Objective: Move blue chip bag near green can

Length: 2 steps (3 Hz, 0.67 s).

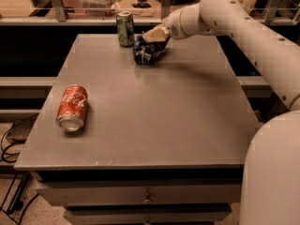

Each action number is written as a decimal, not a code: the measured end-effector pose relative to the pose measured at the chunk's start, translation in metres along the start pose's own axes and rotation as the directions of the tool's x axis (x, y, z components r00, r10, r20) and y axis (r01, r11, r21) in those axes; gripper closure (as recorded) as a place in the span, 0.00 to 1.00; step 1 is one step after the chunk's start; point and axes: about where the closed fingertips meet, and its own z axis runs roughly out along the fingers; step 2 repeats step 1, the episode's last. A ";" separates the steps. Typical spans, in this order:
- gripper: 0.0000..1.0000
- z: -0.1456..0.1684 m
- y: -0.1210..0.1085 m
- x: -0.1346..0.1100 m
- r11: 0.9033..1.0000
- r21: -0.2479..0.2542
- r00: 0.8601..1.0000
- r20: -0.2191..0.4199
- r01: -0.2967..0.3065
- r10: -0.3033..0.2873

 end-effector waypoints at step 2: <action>0.00 0.001 0.001 0.000 1.000 -0.002 1.000 0.000 0.000 0.000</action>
Offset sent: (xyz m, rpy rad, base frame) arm 0.0000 0.0000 0.0000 0.0000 0.0000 0.0000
